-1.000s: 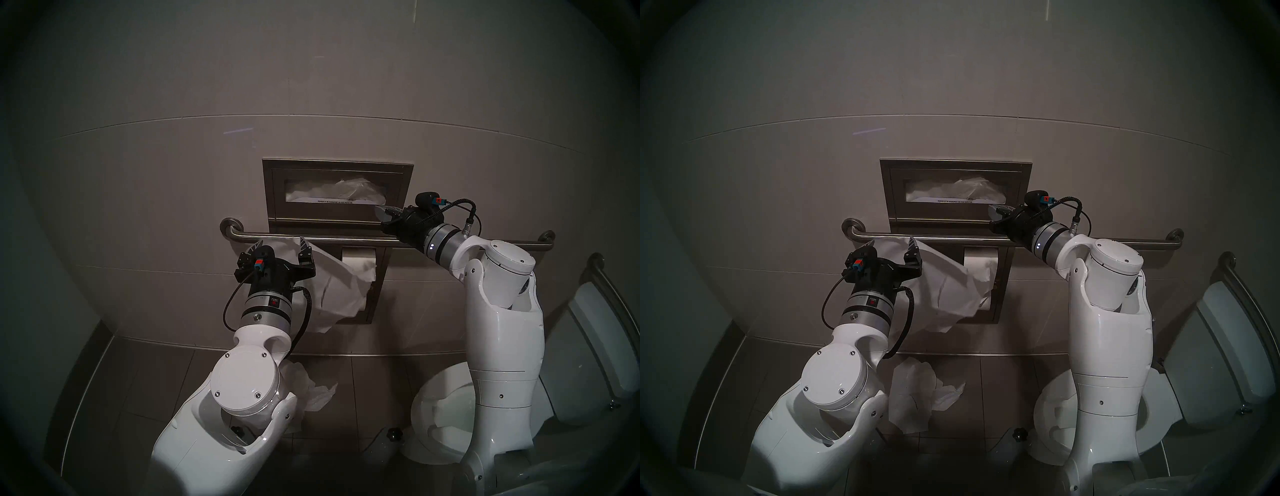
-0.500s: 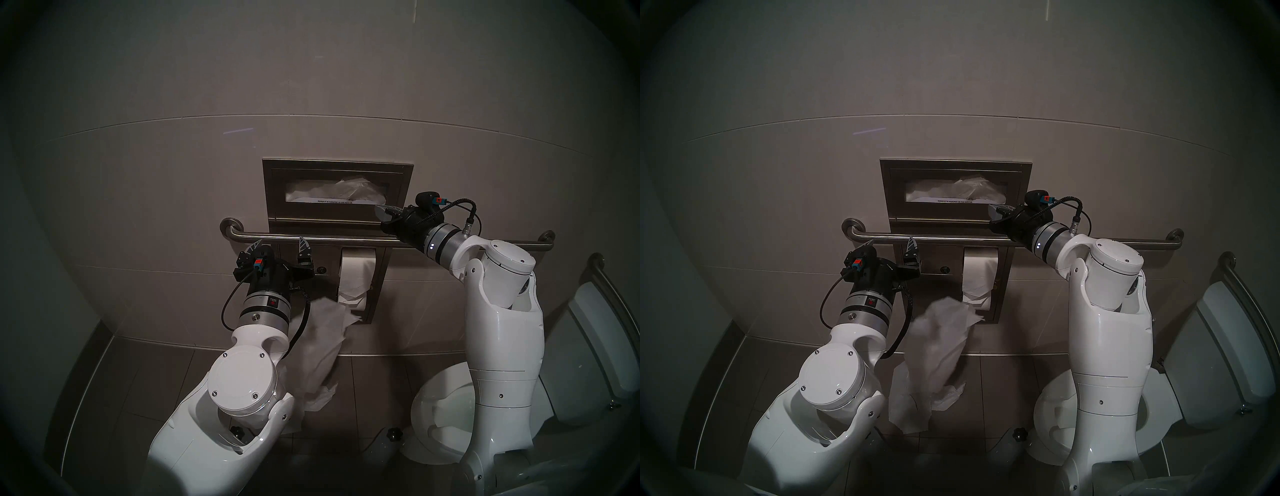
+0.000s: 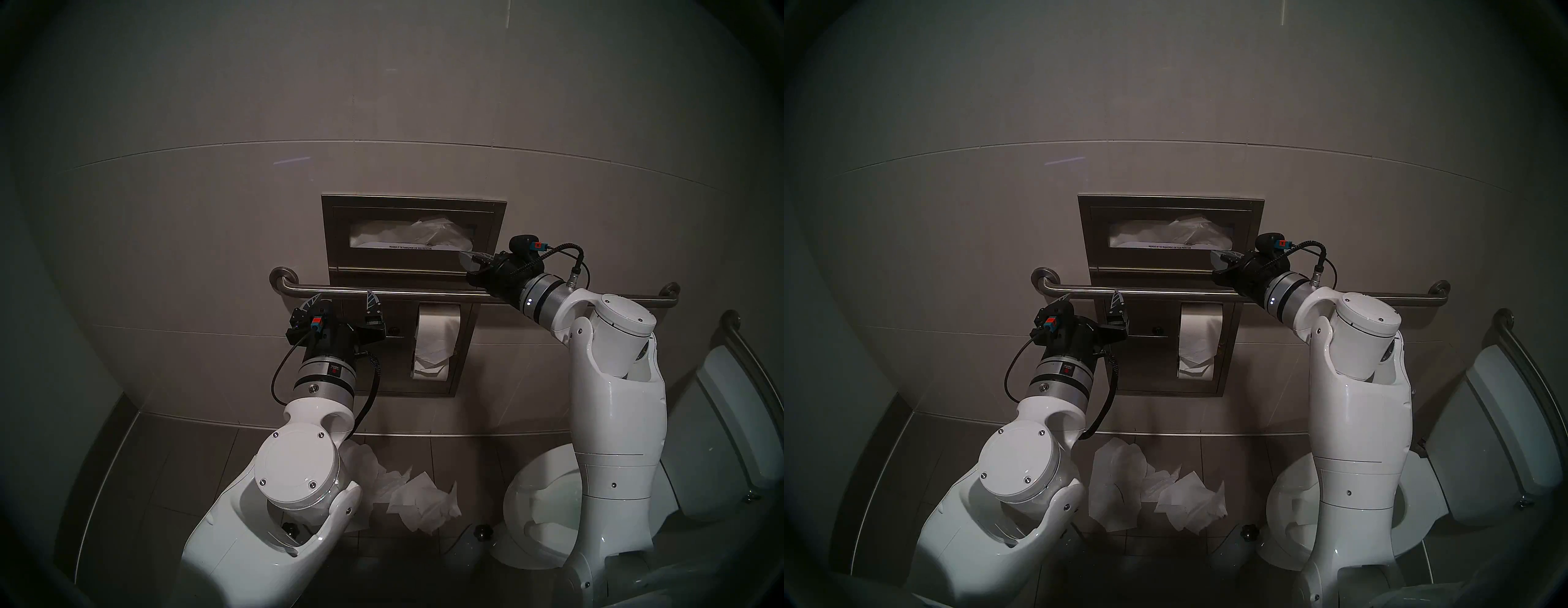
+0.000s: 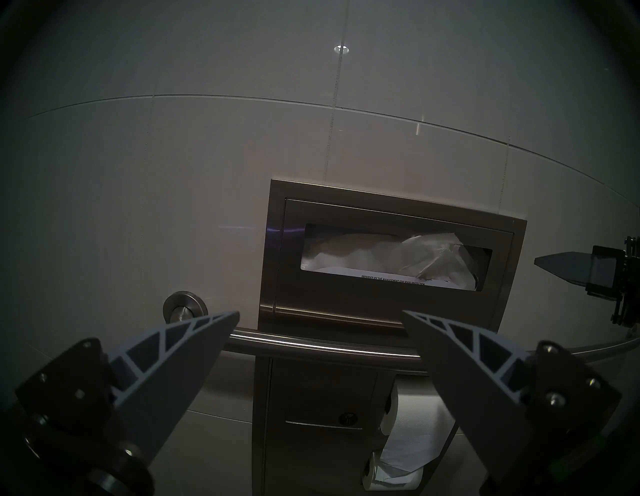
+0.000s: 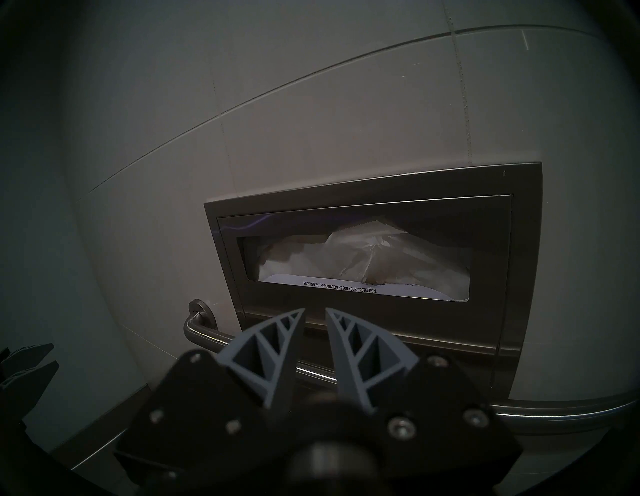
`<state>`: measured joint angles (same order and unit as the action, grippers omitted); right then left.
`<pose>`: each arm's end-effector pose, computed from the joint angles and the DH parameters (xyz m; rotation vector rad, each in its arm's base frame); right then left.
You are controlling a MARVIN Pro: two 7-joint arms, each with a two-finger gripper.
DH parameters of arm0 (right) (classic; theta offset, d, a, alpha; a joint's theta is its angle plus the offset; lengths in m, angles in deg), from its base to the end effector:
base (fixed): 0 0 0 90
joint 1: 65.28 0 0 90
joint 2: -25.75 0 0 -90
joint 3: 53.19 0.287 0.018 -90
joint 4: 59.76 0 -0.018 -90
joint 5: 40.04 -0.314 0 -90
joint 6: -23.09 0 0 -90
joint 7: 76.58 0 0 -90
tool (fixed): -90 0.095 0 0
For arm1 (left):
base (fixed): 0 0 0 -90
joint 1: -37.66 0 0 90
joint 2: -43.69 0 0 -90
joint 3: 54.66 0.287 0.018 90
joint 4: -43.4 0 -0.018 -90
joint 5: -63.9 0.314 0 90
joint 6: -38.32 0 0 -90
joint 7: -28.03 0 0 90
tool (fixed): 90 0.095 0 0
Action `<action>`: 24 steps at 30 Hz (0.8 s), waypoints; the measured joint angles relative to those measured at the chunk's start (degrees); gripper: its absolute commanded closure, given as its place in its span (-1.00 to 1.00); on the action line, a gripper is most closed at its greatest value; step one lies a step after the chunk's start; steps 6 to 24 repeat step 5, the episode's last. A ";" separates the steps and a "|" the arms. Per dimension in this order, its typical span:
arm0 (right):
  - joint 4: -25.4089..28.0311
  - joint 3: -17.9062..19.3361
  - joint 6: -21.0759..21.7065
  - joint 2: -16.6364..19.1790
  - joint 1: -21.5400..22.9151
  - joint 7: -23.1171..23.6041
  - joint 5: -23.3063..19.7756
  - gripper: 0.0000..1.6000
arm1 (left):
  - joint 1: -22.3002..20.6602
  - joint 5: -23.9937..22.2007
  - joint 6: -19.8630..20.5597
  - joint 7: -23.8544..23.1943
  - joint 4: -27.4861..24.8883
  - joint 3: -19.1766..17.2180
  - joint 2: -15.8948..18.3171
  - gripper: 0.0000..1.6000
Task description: Take out a toilet seat cover
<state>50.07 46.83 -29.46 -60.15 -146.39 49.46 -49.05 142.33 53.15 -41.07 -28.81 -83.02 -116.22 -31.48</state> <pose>0.4223 -0.0213 -0.1474 -1.9621 -0.3715 -1.7744 0.2974 -0.1015 -0.1998 2.1080 0.1159 2.1893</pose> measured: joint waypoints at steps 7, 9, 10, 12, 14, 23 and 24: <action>-0.01 0.01 -0.01 -0.01 0.00 0.02 0.00 0.17 | 0.00 0.01 0.01 -0.03 0.00 -0.02 -0.03 -1.00; -0.01 0.01 -0.01 -0.01 0.00 0.02 0.00 0.17 | 0.00 0.01 0.01 -0.03 0.00 -0.02 -0.03 -1.00; -0.01 0.01 -0.01 -0.01 0.00 0.02 0.00 0.17 | 0.00 0.01 0.01 -0.03 0.00 -0.02 -0.03 -1.00; -0.01 0.01 -0.01 -0.01 0.00 0.02 0.00 0.17 | 0.00 0.01 0.01 -0.03 0.00 -0.02 -0.03 -1.00; -0.01 0.01 -0.01 -0.01 0.00 0.02 0.00 0.17 | 0.00 0.01 0.01 -0.03 0.00 -0.02 -0.03 -1.00; -0.01 0.01 -0.01 -0.01 0.00 0.02 0.00 0.17 | 0.00 0.01 0.01 -0.03 0.00 -0.02 -0.03 -1.00; -0.01 0.01 -0.01 -0.01 0.00 0.02 0.00 0.17 | 0.00 0.01 0.01 -0.03 0.00 -0.02 -0.03 -1.00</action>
